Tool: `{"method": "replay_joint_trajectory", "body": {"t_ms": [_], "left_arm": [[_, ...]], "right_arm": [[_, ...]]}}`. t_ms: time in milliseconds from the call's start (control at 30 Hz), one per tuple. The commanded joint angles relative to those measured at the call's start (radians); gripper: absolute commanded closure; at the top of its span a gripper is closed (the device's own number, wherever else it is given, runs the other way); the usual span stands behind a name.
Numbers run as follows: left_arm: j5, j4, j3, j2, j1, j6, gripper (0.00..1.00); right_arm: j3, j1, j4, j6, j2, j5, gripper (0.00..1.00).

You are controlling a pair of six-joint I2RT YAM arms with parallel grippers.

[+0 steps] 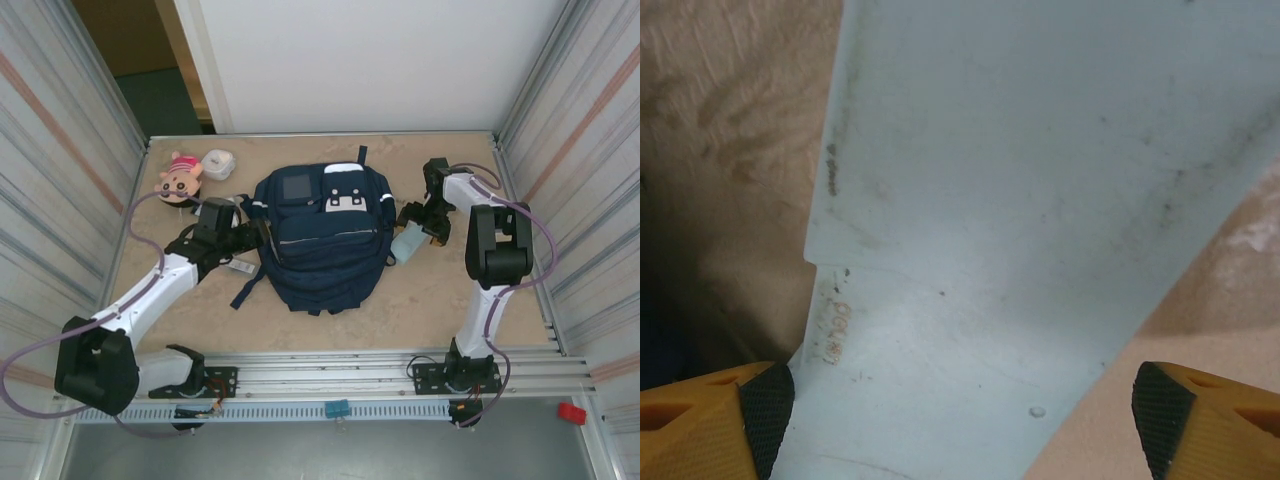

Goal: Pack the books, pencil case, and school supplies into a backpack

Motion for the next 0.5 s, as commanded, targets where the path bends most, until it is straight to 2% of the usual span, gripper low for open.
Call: {"method": "replay_joint_trajectory", "body": {"t_ms": [0,267,467], "left_arm": [[0.006,0.028,0.040,0.016,0.004,0.021,0.30],[0.006,0.033,0.049,0.032,0.004,0.022,0.30],[0.018,0.035,0.048,0.029,0.004,0.017,0.30]], "right_arm": [[0.017,-0.004,0.021,-0.015,0.037,0.006,0.11],[0.023,-0.006,0.041,-0.007,0.067,-0.011,0.15],[-0.051,-0.013,0.028,-0.014,0.009,0.002,0.17]]}}
